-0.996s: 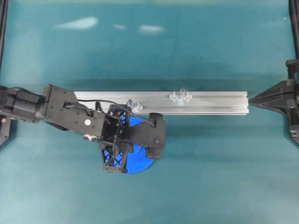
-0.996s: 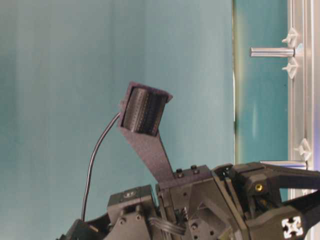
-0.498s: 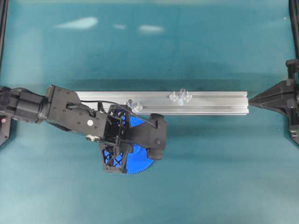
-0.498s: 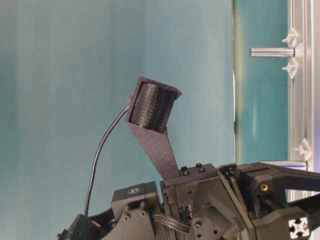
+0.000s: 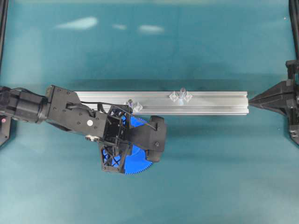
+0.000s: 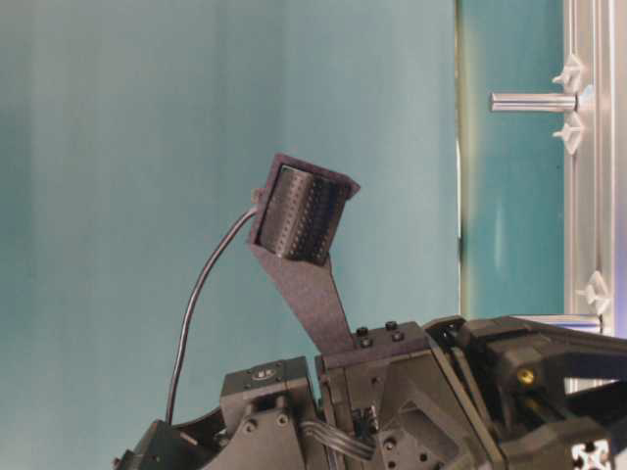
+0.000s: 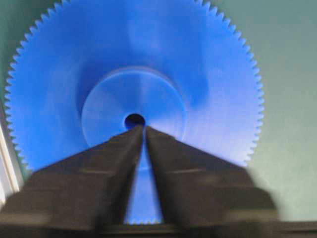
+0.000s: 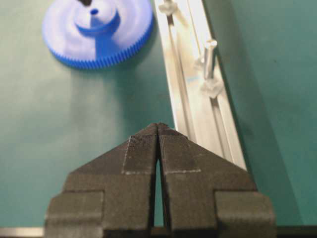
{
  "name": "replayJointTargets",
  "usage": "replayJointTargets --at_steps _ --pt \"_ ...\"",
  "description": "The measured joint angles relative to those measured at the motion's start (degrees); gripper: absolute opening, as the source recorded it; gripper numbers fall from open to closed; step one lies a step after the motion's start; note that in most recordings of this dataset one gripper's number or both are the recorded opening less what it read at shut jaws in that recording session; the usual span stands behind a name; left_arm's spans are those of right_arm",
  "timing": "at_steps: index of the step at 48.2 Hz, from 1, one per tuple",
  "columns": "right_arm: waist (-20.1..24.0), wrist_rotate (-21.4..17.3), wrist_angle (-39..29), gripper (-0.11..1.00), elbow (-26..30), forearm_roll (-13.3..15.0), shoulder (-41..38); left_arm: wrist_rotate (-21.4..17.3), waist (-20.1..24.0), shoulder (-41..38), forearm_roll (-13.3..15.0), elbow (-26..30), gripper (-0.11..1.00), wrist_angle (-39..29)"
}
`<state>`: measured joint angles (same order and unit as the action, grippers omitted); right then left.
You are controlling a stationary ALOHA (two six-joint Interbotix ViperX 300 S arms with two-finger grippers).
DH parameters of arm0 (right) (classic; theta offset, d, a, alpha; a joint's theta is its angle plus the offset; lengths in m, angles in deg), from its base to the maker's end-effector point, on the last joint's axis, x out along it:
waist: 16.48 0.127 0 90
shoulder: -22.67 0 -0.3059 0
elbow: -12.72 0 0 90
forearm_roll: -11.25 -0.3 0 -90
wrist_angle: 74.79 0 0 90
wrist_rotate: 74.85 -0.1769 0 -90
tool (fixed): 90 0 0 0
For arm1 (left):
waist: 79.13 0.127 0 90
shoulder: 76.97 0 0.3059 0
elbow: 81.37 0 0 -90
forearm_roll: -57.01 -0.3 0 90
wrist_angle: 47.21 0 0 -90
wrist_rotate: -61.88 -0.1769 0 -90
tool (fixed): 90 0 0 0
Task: Insert the large gear onto the shaft.
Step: 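Lower the open left gripper fingers into the gear hub bore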
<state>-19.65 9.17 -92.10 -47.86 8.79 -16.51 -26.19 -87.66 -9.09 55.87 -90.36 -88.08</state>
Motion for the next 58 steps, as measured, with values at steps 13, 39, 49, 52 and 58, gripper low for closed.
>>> replayJointTargets --at_steps 13,39,49,52,58 --pt "0.0 0.0 0.0 0.03 0.0 0.0 0.0 1.1 0.0 0.0 0.0 0.2 0.94 0.3" --pt "0.0 -0.1 0.0 0.03 0.0 0.0 -0.1 2.3 0.0 -0.6 0.0 0.8 0.95 0.0" --pt "0.0 -0.1 0.1 0.03 0.0 0.1 0.0 2.3 0.1 -1.3 0.0 0.8 0.95 -0.1" --pt "0.0 -0.1 0.1 0.03 0.0 0.0 0.0 2.3 0.1 -1.3 0.0 0.8 0.95 -0.1" --pt "0.0 -0.1 0.1 0.03 0.0 0.0 0.0 2.3 0.3 -1.3 0.0 0.8 0.95 -0.1"
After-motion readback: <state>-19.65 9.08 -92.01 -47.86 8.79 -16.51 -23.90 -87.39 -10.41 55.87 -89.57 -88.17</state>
